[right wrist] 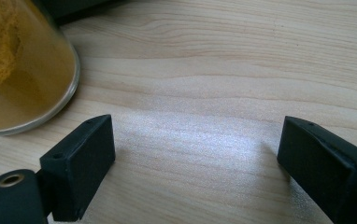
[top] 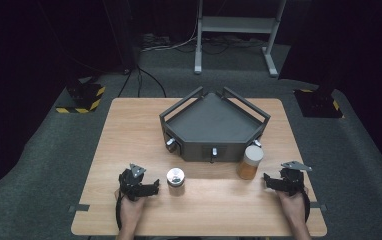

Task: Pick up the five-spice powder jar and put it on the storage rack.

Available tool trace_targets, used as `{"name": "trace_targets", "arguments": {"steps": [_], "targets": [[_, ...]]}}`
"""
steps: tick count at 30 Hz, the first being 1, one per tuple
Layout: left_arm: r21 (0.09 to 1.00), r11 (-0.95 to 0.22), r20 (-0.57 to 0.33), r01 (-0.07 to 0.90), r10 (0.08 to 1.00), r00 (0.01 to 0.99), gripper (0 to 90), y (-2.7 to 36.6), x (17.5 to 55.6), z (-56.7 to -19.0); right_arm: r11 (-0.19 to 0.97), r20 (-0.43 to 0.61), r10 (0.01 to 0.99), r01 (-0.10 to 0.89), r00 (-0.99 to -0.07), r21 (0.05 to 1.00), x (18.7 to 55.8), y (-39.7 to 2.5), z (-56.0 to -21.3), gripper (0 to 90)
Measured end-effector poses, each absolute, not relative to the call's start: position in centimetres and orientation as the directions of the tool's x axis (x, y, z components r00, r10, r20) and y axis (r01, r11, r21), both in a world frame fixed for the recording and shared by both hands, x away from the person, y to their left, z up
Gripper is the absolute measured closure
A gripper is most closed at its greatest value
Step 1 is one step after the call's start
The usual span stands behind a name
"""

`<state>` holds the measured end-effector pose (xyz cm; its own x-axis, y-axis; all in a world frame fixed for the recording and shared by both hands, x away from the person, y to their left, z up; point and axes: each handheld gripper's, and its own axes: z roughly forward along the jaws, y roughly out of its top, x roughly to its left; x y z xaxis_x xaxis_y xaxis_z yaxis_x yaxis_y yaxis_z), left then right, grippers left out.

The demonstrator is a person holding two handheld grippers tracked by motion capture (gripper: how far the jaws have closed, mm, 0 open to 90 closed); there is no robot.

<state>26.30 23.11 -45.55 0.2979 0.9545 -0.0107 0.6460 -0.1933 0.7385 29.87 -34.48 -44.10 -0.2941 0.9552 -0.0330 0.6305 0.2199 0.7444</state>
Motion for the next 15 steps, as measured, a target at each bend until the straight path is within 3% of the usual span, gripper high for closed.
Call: {"name": "trace_targets", "arguments": {"steps": [15], "targets": [[0.739, -0.190, -0.011, 0.646, 0.956, 0.294, 4.7, 23.05, 26.25, -45.58, 0.220, -0.033, 0.955, 0.630, -0.294, 0.745, 29.86, -34.47, -44.10, 11.2]]}}
